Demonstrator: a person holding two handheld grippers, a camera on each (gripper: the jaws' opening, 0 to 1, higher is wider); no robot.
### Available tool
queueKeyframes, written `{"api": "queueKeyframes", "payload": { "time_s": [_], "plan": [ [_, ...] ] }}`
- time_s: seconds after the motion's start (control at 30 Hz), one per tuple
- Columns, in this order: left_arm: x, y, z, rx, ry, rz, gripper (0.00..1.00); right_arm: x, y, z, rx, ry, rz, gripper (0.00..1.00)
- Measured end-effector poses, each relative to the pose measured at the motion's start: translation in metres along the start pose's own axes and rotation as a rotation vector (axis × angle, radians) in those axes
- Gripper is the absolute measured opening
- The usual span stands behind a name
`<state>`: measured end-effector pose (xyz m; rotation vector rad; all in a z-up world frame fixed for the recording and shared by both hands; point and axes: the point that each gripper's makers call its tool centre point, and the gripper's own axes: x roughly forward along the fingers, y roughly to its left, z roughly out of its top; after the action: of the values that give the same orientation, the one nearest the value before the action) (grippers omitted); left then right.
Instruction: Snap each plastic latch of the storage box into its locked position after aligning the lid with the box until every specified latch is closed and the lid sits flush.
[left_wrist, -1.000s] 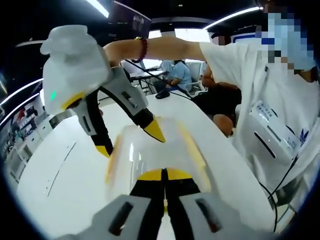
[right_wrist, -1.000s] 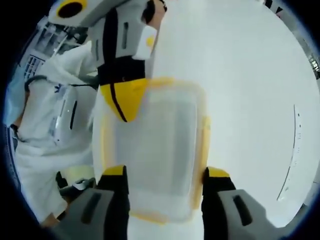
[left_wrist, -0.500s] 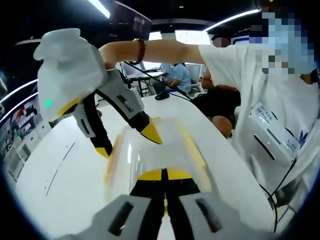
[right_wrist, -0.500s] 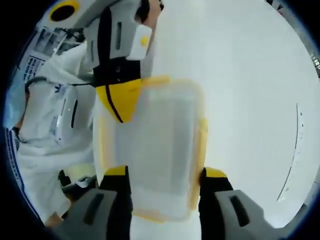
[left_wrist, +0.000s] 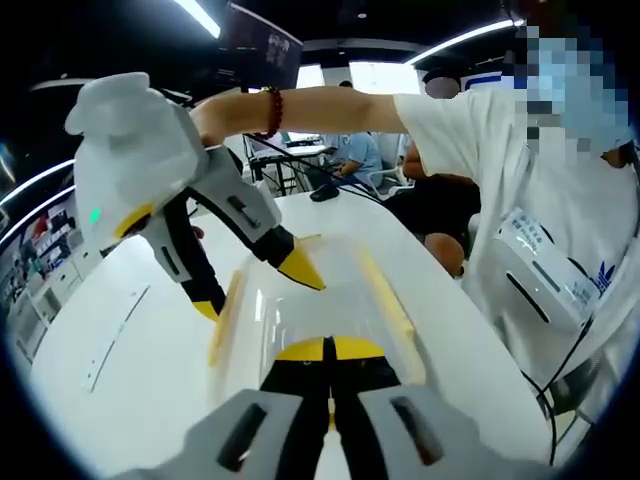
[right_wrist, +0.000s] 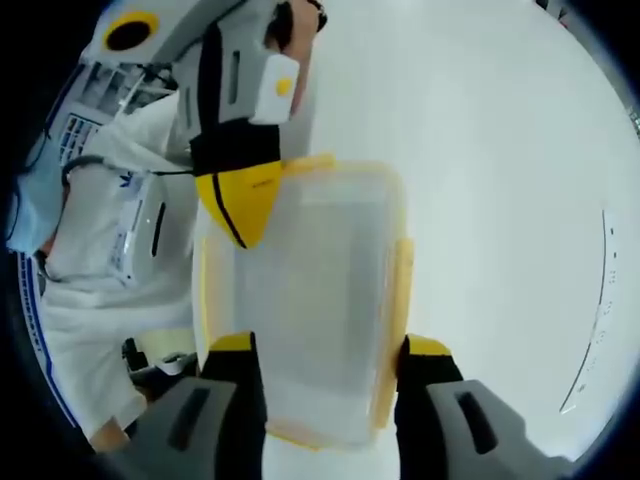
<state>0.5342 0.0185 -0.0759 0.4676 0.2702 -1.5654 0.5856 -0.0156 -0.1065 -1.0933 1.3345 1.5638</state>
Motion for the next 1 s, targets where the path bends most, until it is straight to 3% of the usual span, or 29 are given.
{"api": "queueKeyframes", "payload": {
  "time_s": [0.3, 0.47, 0.7, 1.0],
  "plan": [
    [0.0006, 0.0008, 0.0004, 0.002, -0.004, 0.003, 0.0, 0.0043, -0.0007, 0.0005, 0.005, -0.032, 0.03, 0.44],
    [0.003, -0.0008, -0.0008, 0.015, 0.004, 0.01, 0.0, 0.0052, -0.0001, -0.001, -0.01, -0.082, 0.04, 0.47],
    [0.0042, 0.0004, -0.0016, 0.016, -0.003, 0.009, 0.0, 0.0028, -0.0019, -0.0007, -0.022, -0.213, 0.063, 0.51],
    [0.0037, 0.0042, -0.0009, 0.021, 0.013, 0.014, 0.0, 0.0031, -0.0003, 0.0029, 0.012, -0.237, 0.054, 0.57]
  ]
}}
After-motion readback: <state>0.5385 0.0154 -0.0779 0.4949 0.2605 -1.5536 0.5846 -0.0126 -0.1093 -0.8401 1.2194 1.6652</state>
